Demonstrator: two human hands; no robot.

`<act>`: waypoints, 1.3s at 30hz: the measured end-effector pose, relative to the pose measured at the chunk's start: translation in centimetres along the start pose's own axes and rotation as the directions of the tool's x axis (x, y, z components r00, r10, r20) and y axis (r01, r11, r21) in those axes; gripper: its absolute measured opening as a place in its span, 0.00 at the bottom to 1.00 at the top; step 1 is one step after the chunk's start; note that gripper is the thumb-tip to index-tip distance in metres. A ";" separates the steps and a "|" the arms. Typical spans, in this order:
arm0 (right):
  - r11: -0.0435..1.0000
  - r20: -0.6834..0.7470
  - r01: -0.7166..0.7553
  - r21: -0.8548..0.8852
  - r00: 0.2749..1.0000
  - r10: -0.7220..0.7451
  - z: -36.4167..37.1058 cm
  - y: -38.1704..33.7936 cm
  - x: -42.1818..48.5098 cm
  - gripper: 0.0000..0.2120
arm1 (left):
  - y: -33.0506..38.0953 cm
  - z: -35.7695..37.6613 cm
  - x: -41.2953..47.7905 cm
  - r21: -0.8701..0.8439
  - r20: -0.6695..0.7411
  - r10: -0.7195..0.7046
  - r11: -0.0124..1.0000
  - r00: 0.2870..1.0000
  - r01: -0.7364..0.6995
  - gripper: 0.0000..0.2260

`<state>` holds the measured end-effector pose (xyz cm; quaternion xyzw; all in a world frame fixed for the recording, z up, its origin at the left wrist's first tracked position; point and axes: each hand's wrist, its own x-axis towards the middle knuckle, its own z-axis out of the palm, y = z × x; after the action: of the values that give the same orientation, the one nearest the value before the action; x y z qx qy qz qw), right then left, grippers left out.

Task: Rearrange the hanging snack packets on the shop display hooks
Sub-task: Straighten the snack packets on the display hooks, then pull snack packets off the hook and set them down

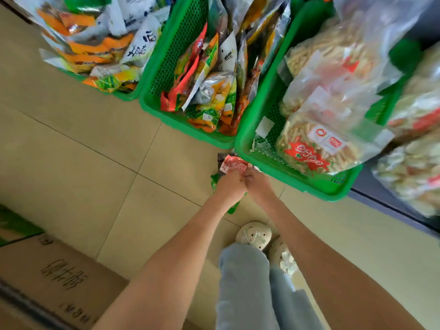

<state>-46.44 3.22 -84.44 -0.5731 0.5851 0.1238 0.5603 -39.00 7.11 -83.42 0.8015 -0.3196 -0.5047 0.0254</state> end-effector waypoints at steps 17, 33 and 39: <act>0.874 -0.670 0.430 -0.227 0.583 -0.461 -37.3 -23.7 -47.9 0.11 | 39.1 -27.4 -43.8 0.502 -0.163 0.744 0.628 0.648 -0.595 0.12; 0.802 -0.752 0.408 -0.436 0.325 -0.574 -57.7 -14.0 -57.4 0.15 | 56.7 -23.7 -49.3 0.595 -0.283 0.871 0.487 0.401 -0.639 0.15; 0.809 -0.603 0.449 -0.379 0.544 -0.584 -58.4 -14.7 -55.2 0.24 | 57.3 -23.3 -46.5 0.663 -0.199 0.844 0.490 0.498 -0.566 0.30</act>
<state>-80.22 -17.95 -13.13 -0.7706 0.5412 -0.2197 0.2549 -60.95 -19.95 -14.35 0.6609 -0.7346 -0.1107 0.1060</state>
